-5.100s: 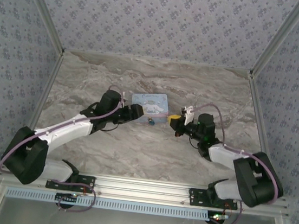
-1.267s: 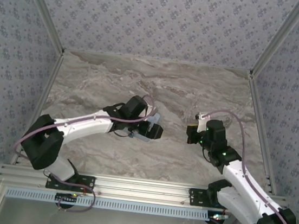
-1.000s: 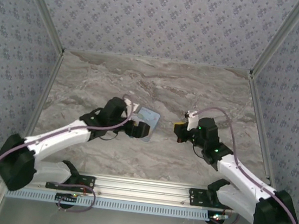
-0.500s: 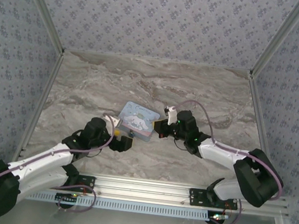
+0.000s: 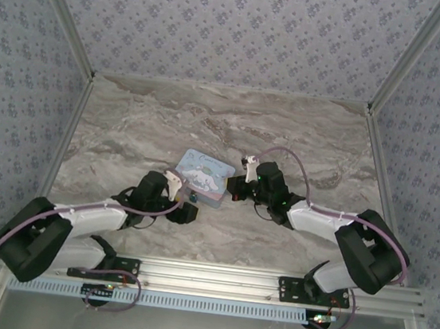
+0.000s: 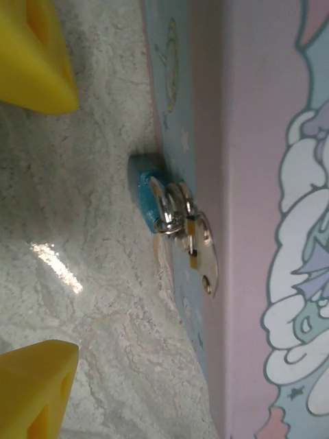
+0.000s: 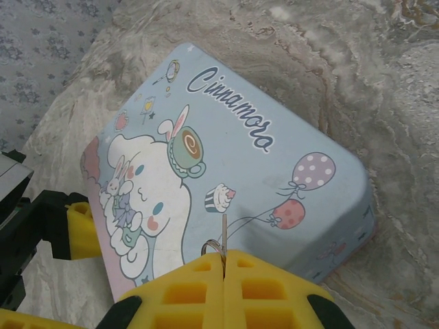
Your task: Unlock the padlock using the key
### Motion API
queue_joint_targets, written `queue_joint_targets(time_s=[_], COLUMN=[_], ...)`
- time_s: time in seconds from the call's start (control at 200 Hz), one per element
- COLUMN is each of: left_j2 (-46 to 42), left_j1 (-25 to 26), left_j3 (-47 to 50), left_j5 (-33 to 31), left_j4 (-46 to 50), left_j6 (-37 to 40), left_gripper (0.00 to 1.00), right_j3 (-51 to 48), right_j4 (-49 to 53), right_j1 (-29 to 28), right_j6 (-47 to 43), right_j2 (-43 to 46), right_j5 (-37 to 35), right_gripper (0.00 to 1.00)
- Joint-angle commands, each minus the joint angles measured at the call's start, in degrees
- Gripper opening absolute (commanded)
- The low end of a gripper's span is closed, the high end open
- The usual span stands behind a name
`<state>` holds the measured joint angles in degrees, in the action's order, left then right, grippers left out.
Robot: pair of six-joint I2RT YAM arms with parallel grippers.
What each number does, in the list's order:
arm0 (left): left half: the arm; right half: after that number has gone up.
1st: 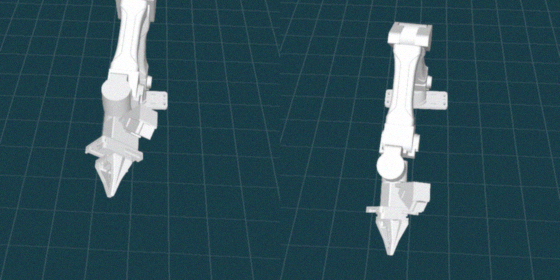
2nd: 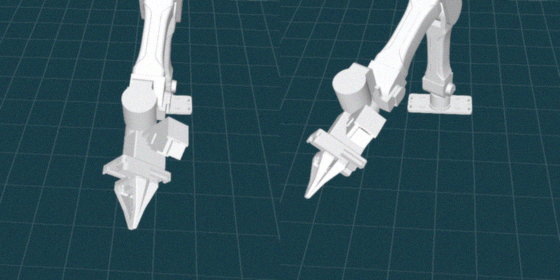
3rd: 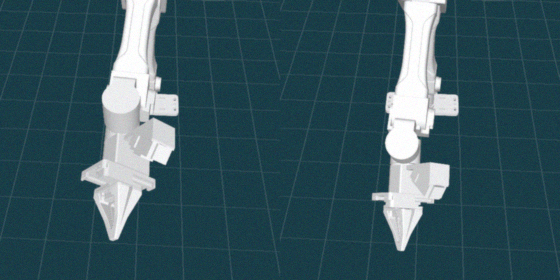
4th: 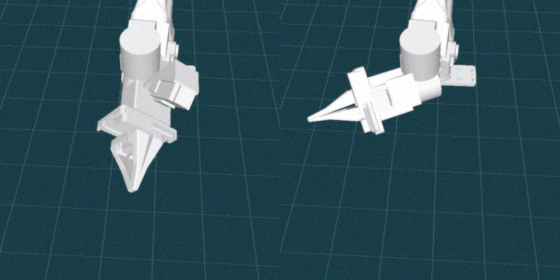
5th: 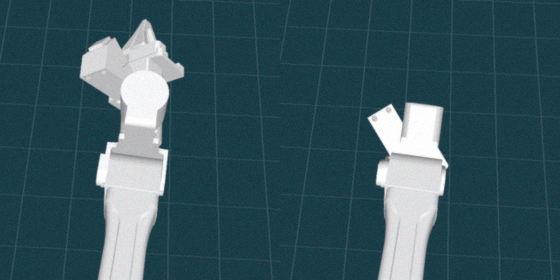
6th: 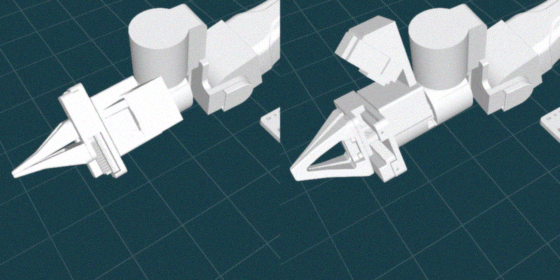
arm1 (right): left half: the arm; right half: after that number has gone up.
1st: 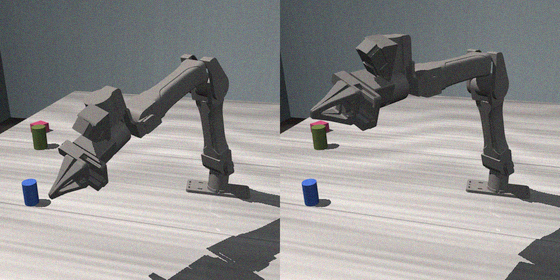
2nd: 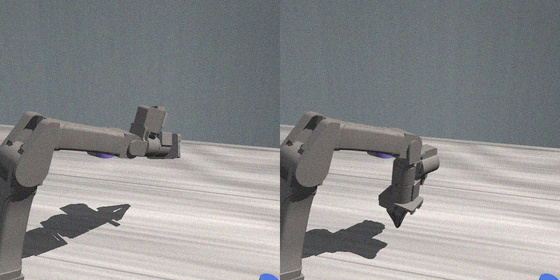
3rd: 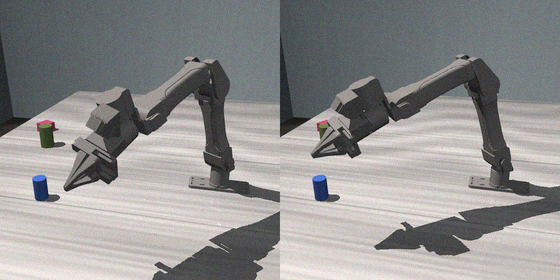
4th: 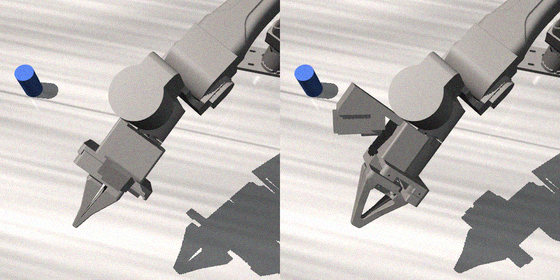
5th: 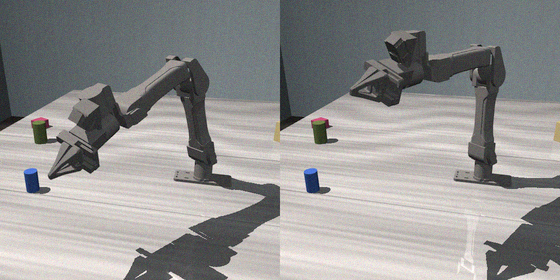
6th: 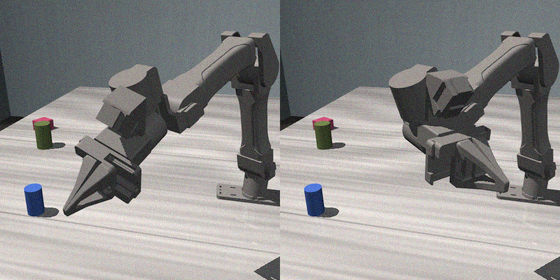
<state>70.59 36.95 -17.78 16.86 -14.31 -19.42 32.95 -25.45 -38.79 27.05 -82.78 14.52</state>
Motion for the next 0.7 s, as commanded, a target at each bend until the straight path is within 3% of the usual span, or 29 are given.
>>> queue_joint_targets(time_s=[0.0, 0.695], left_j2=[2.2, 6.9], left_j1=[-0.2, 1.4], left_j3=[-0.9, 0.6], left_j5=[-0.8, -9.1], left_j4=[-6.9, -15.0], left_j6=[3.6, 7.4], left_gripper=[0.84, 0.68], right_j3=[1.6, 3.5], right_j4=[1.0, 2.3], right_j1=[-0.5, -1.9], right_j6=[-0.4, -1.2], right_j2=[-0.7, -3.0], right_j5=[-2.0, -3.2], right_gripper=[0.0, 0.0])
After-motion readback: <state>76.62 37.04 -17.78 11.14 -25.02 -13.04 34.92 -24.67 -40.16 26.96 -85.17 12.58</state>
